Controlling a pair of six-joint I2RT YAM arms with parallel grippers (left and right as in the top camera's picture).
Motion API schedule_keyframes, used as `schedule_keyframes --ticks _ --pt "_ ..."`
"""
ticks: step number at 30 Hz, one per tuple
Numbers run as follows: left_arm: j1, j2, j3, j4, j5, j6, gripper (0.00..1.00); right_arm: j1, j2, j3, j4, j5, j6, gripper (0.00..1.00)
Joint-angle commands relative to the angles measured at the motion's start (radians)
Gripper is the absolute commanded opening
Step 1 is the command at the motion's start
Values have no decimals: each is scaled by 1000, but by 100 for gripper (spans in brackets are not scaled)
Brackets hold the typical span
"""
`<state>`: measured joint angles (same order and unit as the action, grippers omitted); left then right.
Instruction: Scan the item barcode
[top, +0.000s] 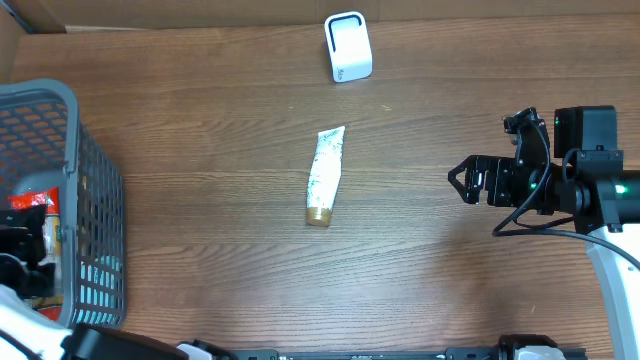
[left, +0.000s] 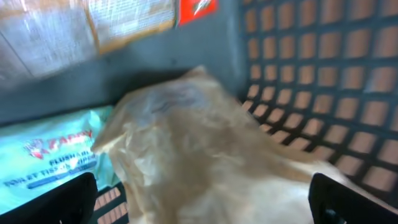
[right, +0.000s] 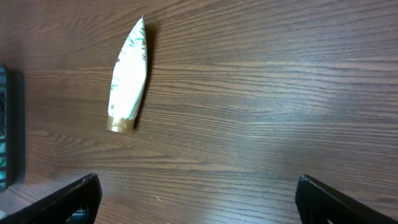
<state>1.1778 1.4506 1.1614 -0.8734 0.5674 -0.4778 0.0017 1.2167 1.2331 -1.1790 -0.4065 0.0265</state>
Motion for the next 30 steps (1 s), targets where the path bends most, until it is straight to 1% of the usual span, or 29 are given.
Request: schedule_keyframes --ticks 1,8,13,16,17,18,19,20,22,24,27,30 --pt "-16 53 -52 41 51 -44 100 3 -2 25 -5 2 1 100" --pt "-39 185 -55 71 50 -43 100 3 -2 25 -16 -6 4 100" --pt "-94 256 -55 198 47 -47 100 3 -2 25 -17 -43 5 100" --pt "-115 268 -55 234 43 -47 100 3 -2 25 -23 -43 5 100" --pt "-126 277 -55 248 43 -45 97 3 -2 25 -24 -43 5 100" --pt "-132 281 -55 254 43 -42 86 3 -2 25 -24 -43 5 100" --pt "-136 283 -55 259 42 -40 69 3 -2 25 -23 -43 5 100" --pt "-139 285 -55 266 43 -37 46 3 -2 25 -24 -43 5 100" --pt "-144 285 -55 283 52 -10 4 3 -2 25 -24 -43 5 100" --pt "-144 284 -54 291 66 22 4 3 -2 25 -23 -43 5 100" --pt "-143 278 -38 292 122 106 4 3 -2 25 -23 -43 5 100" --pt "-143 254 -22 278 140 112 5 3 -2 25 -23 -43 5 100"
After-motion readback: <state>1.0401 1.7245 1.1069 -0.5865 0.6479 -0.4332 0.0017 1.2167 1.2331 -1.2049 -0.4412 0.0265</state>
